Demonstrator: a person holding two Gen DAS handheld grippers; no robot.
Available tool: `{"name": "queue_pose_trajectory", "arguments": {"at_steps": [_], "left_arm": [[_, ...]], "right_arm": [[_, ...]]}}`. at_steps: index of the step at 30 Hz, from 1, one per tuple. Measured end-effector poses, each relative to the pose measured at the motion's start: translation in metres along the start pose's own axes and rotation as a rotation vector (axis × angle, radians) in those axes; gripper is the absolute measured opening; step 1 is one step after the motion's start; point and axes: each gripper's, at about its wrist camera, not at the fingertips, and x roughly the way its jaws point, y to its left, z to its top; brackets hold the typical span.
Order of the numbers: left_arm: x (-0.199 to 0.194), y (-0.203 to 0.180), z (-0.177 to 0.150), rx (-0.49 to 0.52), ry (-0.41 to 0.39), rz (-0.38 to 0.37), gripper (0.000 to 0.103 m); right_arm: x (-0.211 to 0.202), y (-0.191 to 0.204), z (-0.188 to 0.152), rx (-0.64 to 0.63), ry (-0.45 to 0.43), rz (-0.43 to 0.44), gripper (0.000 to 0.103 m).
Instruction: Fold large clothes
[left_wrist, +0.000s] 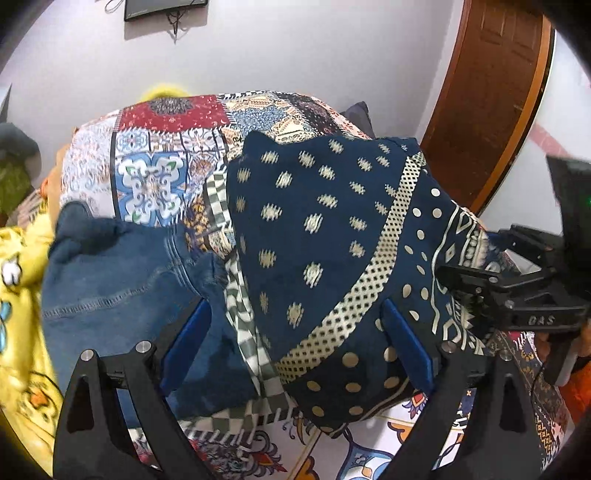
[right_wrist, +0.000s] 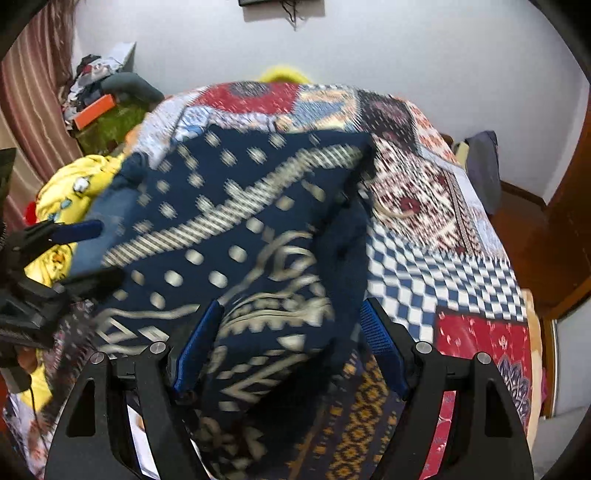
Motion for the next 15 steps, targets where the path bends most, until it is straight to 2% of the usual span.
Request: {"name": "queue_pose_trajectory", "arguments": {"at_steps": [3, 7, 11, 15], "left_arm": [[-0.004, 0.005, -0.011, -0.021, 0.000, -0.022, 0.094], [-0.009, 0.011, -0.021, -0.041, 0.025, -0.031, 0.094], [-0.013, 0.018, -0.029, -0.010, 0.062, 0.069, 0.093], [-0.022, 0.028, -0.034, 0.015, 0.075, 0.177, 0.093]], "right_arm": [[-0.006, -0.023, -0.015, 0.069, 0.021, 0.037, 0.078], [-0.024, -0.038, -0.027, 0.105, 0.028, 0.003, 0.080], [-0.043, -0.037, -0.026, 0.089, 0.014, -0.051, 0.080], [-0.064, -0.033, -0.019, 0.078, -0.017, -0.043, 0.080]]}}
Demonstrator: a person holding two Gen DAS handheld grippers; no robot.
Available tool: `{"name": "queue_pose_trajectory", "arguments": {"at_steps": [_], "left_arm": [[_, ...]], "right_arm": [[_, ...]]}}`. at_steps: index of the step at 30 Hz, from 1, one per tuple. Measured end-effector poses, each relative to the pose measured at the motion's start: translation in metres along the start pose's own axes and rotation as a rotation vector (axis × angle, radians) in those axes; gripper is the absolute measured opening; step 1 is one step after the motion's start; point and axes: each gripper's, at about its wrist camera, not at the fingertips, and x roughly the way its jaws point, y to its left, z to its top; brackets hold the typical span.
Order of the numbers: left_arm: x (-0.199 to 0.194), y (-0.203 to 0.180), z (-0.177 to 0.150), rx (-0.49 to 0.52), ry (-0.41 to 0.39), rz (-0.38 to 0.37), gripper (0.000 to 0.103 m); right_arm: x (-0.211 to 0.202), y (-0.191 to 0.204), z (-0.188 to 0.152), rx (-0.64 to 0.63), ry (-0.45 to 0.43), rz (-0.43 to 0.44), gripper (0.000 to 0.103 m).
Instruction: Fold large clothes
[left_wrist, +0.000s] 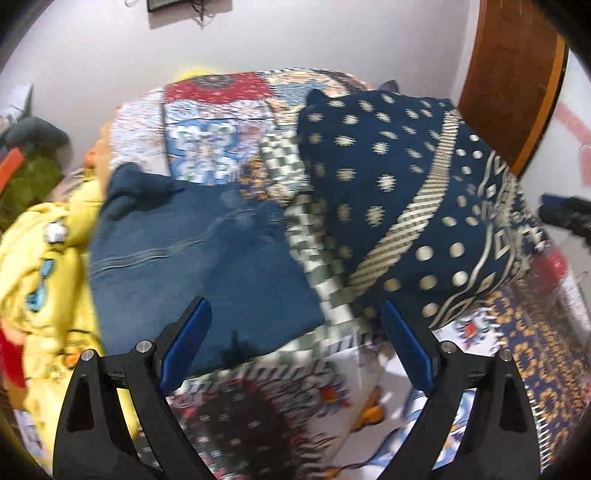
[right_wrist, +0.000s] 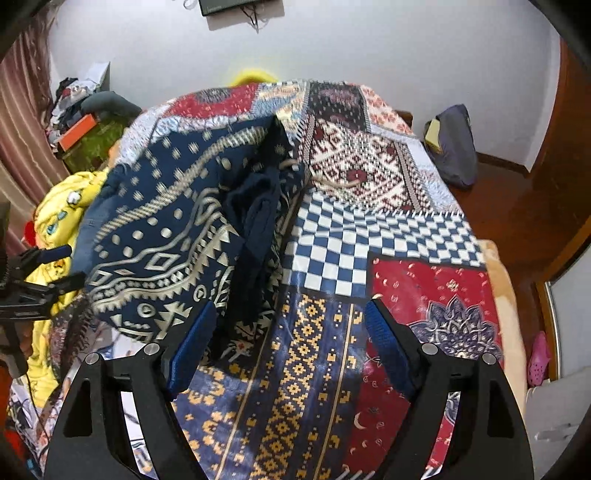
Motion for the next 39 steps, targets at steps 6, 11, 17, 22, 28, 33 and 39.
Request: {"name": "queue_pose_trajectory", "arguments": {"at_steps": [6, 11, 17, 22, 28, 33, 39], "left_arm": [[-0.029, 0.004, 0.020, -0.014, -0.088, 0.014, 0.093], [-0.032, -0.002, 0.051, -0.049, -0.132, -0.106, 0.094], [0.026, -0.004, 0.069, -0.151, -0.010, -0.320, 0.093], [0.071, 0.013, 0.066, -0.323, 0.055, -0.479, 0.094], [0.109, 0.024, 0.073, -0.429, 0.110, -0.595, 0.098], [0.132, 0.027, 0.079, -0.495, 0.138, -0.657, 0.098], [0.141, 0.024, 0.082, -0.532, 0.144, -0.681, 0.095]], "right_arm": [[-0.011, 0.011, 0.022, 0.025, -0.046, 0.104, 0.080], [0.016, 0.019, 0.040, 0.062, -0.039, 0.162, 0.080], [0.075, 0.010, 0.047, 0.179, 0.074, 0.234, 0.080], [0.111, -0.009, 0.046, 0.235, 0.140, 0.307, 0.080], [0.137, -0.025, 0.051, 0.273, 0.161, 0.436, 0.086], [0.148, -0.024, 0.061, 0.289, 0.160, 0.473, 0.088], [0.156, -0.018, 0.068, 0.282, 0.189, 0.501, 0.088]]}}
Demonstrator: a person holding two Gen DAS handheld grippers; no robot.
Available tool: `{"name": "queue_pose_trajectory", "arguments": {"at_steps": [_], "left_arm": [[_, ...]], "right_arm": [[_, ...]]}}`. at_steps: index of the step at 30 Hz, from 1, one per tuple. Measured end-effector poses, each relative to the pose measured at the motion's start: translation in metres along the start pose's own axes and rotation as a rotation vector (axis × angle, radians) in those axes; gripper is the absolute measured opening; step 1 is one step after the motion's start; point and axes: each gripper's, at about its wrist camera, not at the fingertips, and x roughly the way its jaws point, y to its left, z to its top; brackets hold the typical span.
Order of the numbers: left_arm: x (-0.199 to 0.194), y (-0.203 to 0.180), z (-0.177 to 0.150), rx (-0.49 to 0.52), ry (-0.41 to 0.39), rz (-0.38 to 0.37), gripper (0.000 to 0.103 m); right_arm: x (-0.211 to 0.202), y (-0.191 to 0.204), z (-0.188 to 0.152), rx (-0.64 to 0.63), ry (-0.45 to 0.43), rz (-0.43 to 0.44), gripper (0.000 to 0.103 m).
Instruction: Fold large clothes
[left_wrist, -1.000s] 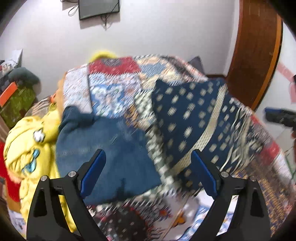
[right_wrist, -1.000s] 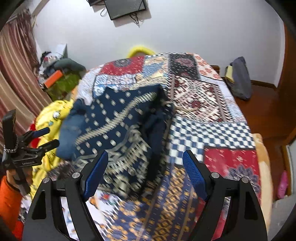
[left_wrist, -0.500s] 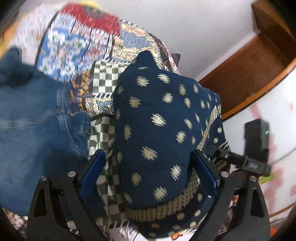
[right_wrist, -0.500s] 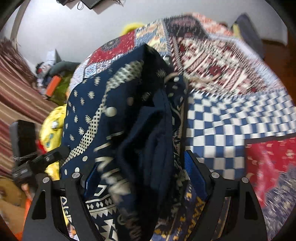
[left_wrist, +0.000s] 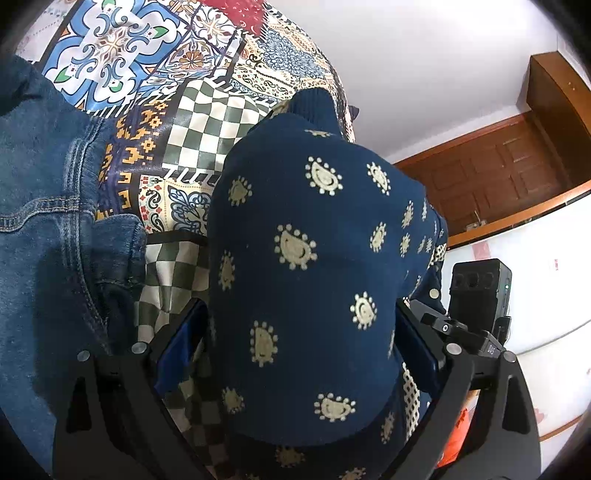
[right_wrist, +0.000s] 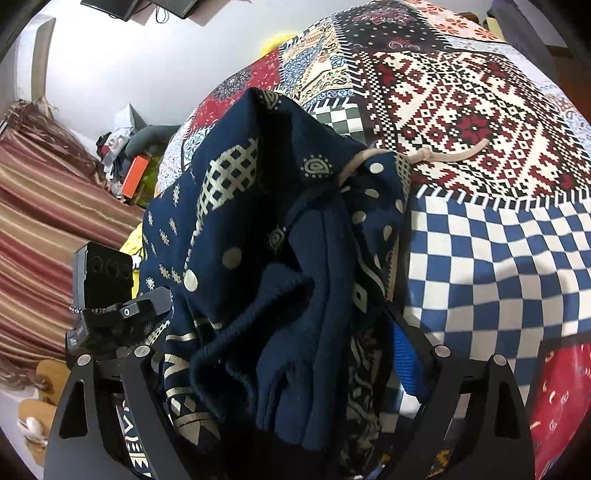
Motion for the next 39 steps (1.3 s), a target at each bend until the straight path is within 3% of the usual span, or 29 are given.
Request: {"name": "queue_pose_trajectory", "arguments": {"at_steps": [1, 2, 5, 9, 13, 17, 24, 28, 33, 39], "left_arm": [[0.000, 0.000, 0.000, 0.000, -0.001, -0.009, 0.091], [-0.003, 0.000, -0.001, -0.003, 0.000, -0.021, 0.086], [-0.010, -0.009, -0.005, 0.023, -0.015, 0.002, 0.073], [-0.027, -0.031, -0.014, 0.092, -0.031, 0.022, 0.059], [-0.055, -0.054, -0.027, 0.154, -0.051, 0.045, 0.053], [-0.095, -0.064, -0.035, 0.165, -0.072, 0.030, 0.053], [-0.181, -0.077, -0.035, 0.210, -0.176, 0.025, 0.053], [-0.226, -0.070, -0.032, 0.222, -0.235, 0.049, 0.053], [-0.266, -0.037, -0.023, 0.178, -0.269, 0.095, 0.053], [-0.260, 0.016, -0.008, 0.121, -0.241, 0.168, 0.053]], "right_arm": [[0.001, 0.002, 0.000, 0.001, 0.003, 0.002, 0.087], [0.002, 0.005, 0.001, -0.003, 0.007, 0.010, 0.075], [0.000, 0.017, -0.002, -0.005, 0.002, -0.004, 0.058], [-0.001, 0.033, -0.007, -0.022, 0.009, -0.031, 0.049], [-0.004, 0.058, -0.016, -0.044, 0.012, -0.040, 0.042], [-0.010, 0.097, -0.017, -0.072, -0.013, -0.028, 0.041], [-0.010, 0.177, -0.007, -0.190, -0.070, -0.011, 0.041], [0.000, 0.197, -0.004, -0.230, -0.076, 0.019, 0.041], [0.043, 0.220, 0.007, -0.261, -0.041, 0.055, 0.041], [0.115, 0.214, 0.019, -0.232, 0.049, 0.052, 0.041]]}}
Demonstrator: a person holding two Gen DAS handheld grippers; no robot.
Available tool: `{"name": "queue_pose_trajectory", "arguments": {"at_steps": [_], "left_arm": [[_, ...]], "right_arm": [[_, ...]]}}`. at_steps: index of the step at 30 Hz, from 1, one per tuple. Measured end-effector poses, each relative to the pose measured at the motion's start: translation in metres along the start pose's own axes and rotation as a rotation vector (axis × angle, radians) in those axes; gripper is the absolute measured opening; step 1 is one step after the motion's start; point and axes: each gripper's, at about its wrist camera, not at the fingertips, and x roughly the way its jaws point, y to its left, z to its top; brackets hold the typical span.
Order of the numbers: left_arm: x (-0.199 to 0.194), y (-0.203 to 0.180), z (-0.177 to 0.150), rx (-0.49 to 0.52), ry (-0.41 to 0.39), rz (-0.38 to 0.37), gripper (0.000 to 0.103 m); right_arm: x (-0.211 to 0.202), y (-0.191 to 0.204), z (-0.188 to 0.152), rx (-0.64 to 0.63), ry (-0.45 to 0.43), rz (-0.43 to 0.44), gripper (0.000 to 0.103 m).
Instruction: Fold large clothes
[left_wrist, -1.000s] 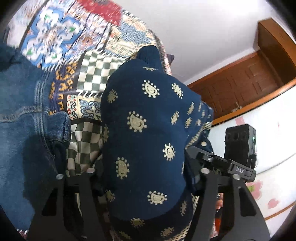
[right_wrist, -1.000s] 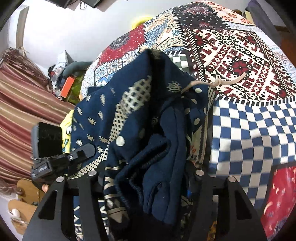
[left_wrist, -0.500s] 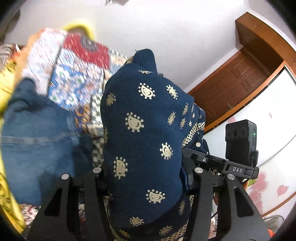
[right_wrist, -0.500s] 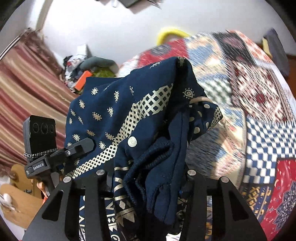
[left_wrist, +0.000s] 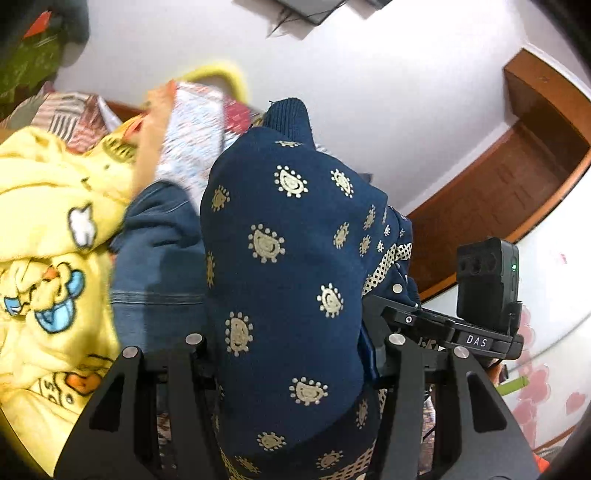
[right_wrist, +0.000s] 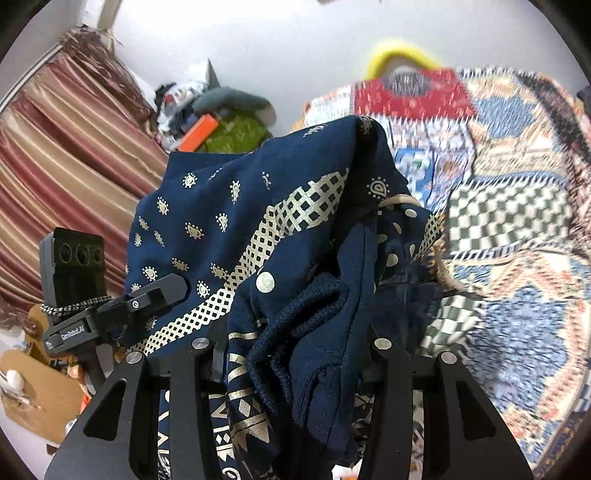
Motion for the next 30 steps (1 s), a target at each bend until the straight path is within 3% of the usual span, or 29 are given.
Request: {"name": "queue_pose_trajectory", "arguments": {"at_steps": [7, 11, 13, 18, 23, 30], "left_arm": [[0.064, 0.082, 0.004, -0.122, 0.087, 0.034, 0.053], [0.092, 0.112, -0.005, -0.168, 0.115, 0.049, 0.054], [0.094, 0.120, -0.008, -0.153, 0.106, 0.020, 0.056], [0.080, 0.117, -0.014, -0.089, 0.099, 0.050, 0.063], [0.051, 0.091, -0.028, 0.026, 0.071, 0.168, 0.073], [0.022, 0.076, -0.062, 0.060, 0.083, 0.238, 0.078]], "right_arm": [[0.075, -0.048, 0.002, 0.119, 0.101, -0.036, 0.041], [0.092, -0.058, -0.002, 0.139, 0.100, -0.071, 0.041], [0.092, -0.059, -0.003, 0.116, 0.100, -0.057, 0.041], [0.074, -0.041, -0.016, 0.006, 0.097, -0.130, 0.047], [0.055, -0.033, -0.030, -0.042, 0.058, -0.272, 0.066], [0.025, -0.025, -0.055, -0.118, 0.066, -0.360, 0.067]]}}
